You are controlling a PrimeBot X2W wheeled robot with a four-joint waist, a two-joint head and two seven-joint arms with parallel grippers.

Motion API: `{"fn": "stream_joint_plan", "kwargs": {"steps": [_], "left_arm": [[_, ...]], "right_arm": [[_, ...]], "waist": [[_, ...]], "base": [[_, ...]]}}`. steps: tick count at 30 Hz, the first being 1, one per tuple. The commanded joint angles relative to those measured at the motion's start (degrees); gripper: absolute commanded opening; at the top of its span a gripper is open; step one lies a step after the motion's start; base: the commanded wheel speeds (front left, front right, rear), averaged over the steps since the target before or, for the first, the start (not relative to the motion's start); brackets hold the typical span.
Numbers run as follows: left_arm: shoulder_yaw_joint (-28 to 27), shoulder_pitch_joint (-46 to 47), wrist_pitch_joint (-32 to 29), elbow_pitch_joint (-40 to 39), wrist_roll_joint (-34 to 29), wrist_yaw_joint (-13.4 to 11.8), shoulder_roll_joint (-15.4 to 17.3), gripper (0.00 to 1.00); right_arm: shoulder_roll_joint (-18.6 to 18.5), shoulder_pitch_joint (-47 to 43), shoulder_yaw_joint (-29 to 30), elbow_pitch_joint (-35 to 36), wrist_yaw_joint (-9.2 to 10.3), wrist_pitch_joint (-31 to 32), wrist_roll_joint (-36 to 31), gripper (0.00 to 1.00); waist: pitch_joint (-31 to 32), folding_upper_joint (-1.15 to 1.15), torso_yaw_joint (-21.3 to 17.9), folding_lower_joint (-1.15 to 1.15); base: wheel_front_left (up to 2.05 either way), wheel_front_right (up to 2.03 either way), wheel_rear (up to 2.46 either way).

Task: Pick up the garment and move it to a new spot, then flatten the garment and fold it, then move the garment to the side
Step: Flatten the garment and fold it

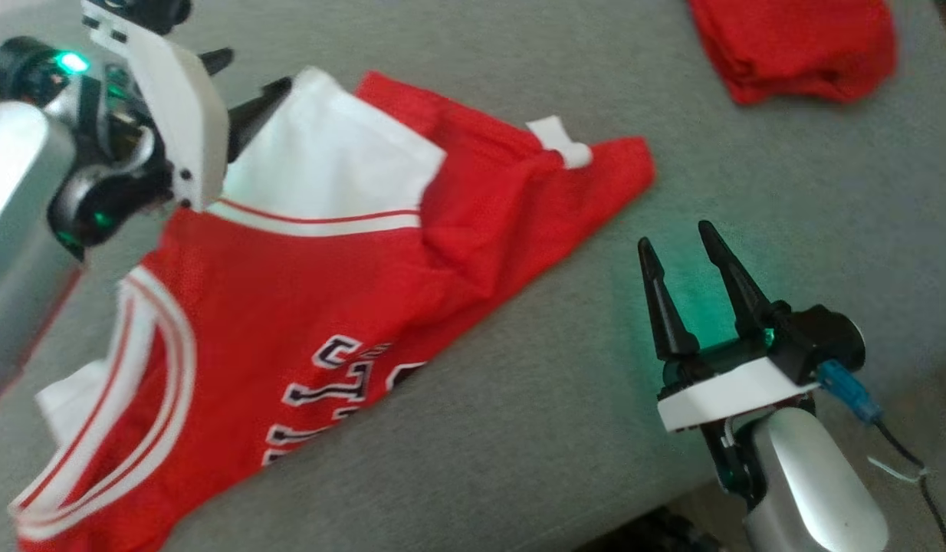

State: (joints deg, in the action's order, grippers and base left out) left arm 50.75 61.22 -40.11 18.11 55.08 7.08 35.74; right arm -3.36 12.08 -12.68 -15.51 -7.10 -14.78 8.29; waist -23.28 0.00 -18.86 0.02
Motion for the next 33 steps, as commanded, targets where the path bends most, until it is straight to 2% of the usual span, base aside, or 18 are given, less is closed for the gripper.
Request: {"fn": "stream_joint_plan", "kwargs": {"steps": [1, 7, 14, 15, 16, 18, 25, 33], "left_arm": [[-2.07, 3.64, -0.72, -0.52, 0.21, 0.13, 1.73, 1.0], [-0.18, 5.94, -1.84, 5.11, -0.58, 0.32, 2.62, 1.0], [2.23, 6.35, -2.02, 8.95, -0.99, 0.38, 4.21, 0.98], [2.75, 6.19, -2.43, 9.11, -0.7, 0.39, 4.38, 0.79], [3.23, 5.99, -2.95, 9.14, -0.19, 0.39, 4.54, 0.47], [3.88, 5.54, -4.11, 8.74, 1.59, 0.39, 4.73, 0.0], [4.67, 4.9, -3.39, 5.7, 5.53, 0.4, 4.7, 0.0], [7.18, 5.61, 10.68, -3.18, 4.63, 0.4, 5.8, 0.0]], "right_arm": [[0.3, 0.73, -1.04, 1.71, -0.39, -0.22, 0.46, 1.0], [0.45, 0.68, -2.18, 2.09, -0.39, -0.22, 3.16, 1.0], [0.47, 1.06, -3.22, 2.42, -0.39, -0.22, 5.1, 1.0], [0.47, 1.07, -3.17, 2.41, -0.39, -0.22, 5.2, 1.0], [0.47, 1.04, -3.08, 2.43, -0.39, -0.22, 5.25, 1.0], [0.47, 0.92, -2.81, 2.47, -0.39, -0.22, 5.24, 1.0], [0.47, 0.62, -0.97, 2.27, -0.39, -0.22, 4.51, 1.0], [0.47, 0.55, 1.1, 2.42, -0.39, -0.22, 1.86, 1.0]], "waist": [[-3.06, 0.0, -4.16, -0.02], [-4.87, 0.0, -7.45, -0.02], [-5.77, 0.0, -9.29, -0.02], [-5.79, 0.0, -9.4, -0.02], [-5.76, 0.0, -9.46, -0.02], [-5.67, 0.0, -9.43, -0.02], [-4.7, 0.0, -7.56, -0.02], [-1.7, 0.0, -1.37, -0.02]], "base": [[0.0, 0.0, 0.0], [0.0, 0.0, 0.0], [0.0, 0.0, 0.0], [0.0, 0.0, 0.0], [0.0, 0.0, 0.0], [0.0, 0.0, 0.0], [0.0, 0.0, 0.0], [0.0, 0.0, 0.0]]}}
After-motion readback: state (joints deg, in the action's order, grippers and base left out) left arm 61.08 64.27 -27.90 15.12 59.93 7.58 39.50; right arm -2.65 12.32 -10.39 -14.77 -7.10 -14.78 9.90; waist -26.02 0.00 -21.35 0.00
